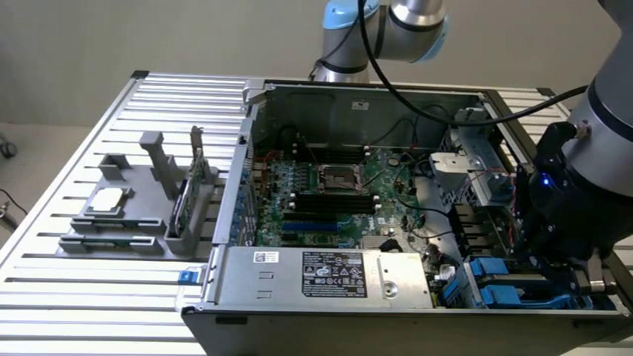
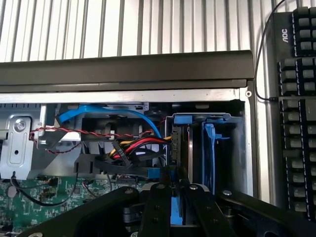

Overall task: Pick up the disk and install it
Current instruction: 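Insert the second disk wire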

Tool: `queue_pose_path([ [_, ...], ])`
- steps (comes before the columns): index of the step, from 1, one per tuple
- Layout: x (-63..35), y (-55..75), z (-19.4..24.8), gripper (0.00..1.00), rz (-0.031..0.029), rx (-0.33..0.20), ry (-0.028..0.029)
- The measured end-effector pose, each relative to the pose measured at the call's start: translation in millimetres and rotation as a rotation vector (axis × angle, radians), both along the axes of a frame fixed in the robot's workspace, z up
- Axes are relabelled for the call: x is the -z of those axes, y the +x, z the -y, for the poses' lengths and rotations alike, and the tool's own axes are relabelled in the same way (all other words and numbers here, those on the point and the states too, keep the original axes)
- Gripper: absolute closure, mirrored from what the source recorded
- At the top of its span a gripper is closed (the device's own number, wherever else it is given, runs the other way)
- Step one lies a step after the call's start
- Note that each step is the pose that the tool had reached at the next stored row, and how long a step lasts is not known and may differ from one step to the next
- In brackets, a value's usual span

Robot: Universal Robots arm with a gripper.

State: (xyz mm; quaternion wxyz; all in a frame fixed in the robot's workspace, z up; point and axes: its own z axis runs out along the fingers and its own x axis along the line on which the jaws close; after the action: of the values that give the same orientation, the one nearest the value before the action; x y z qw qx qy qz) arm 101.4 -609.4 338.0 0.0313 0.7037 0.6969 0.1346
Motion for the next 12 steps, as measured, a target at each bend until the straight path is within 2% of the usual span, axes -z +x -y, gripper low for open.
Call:
queue_pose_path([
  [6, 2.9, 0.6, 2.1, 0.83, -0.0015, 0.0, 0.0085],
  [12, 5.4, 2.1, 3.1, 0.83, -0.0017, 0.0, 0.021],
])
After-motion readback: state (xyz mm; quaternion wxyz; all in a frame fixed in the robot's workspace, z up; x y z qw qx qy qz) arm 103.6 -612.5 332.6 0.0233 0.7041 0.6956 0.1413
